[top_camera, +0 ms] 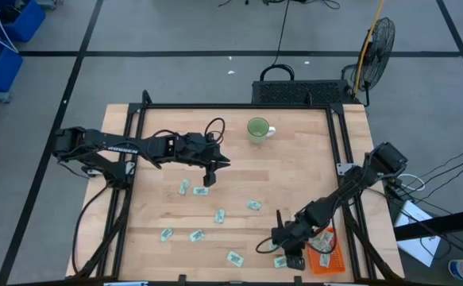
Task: Pick and place Stevia / Truvia into bins
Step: Put the stevia packet into the orange bin
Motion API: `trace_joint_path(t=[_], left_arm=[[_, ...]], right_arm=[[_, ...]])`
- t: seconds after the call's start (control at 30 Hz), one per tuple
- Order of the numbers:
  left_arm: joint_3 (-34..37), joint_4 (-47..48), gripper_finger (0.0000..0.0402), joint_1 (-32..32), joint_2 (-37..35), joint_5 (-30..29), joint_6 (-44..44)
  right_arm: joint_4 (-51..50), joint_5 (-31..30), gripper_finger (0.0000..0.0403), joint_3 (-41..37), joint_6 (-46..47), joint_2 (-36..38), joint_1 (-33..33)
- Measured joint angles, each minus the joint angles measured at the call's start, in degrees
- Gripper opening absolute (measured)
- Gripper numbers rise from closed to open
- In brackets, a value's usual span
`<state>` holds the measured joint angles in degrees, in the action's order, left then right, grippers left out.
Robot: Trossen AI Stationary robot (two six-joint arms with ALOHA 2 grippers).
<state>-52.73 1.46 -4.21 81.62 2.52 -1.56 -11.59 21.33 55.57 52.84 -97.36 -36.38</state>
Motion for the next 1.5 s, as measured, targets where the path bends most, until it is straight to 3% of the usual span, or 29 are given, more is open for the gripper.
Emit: trace_joint_path(t=[0.3, 0.57, 0.8, 1.07, 1.17, 1.37, 1.5], left_arm=[[0.0, 0.1, 0.0067, 0.1, 0.0, 0.2, -0.4], [0.0, 0.1, 0.0067, 0.6, 0.0, 0.2, -0.4], [0.0, 0.0, 0.0067, 0.7, 0.0, -0.1, -0.2], [0.0, 0.0, 0.0067, 0.7, 0.0, -0.2, 1.0], [0.0, 0.1, 0.0067, 0.7, 0.0, -0.2, 2.8], [0.0, 0.0, 0.0067, 0.7, 0.0, -0.3, 3.0], [0.0, -0.4, 0.0067, 0.6, 0.0, -1.2, 3.0]], right_arm=[[-0.8, -4.8, 0.016, 0.0, -1.1, -2.2, -0.7], [4.2, -5.3, 0.0158, 0.2, -3.7, -7.2, -3.6], [2.1, -7.5, 0.0123, -1.2, -6.9, -7.7, -4.2], [1.5, -7.9, 0.0018, -1.5, -7.7, -7.9, -4.2], [1.3, -7.8, 0.0007, -1.5, -8.5, -6.8, -3.8], [-5.0, -4.9, 0.0002, -2.0, -8.7, 2.2, -0.8], [-20.1, -8.6, 0.0003, -1.6, -5.4, 11.1, 0.0]])
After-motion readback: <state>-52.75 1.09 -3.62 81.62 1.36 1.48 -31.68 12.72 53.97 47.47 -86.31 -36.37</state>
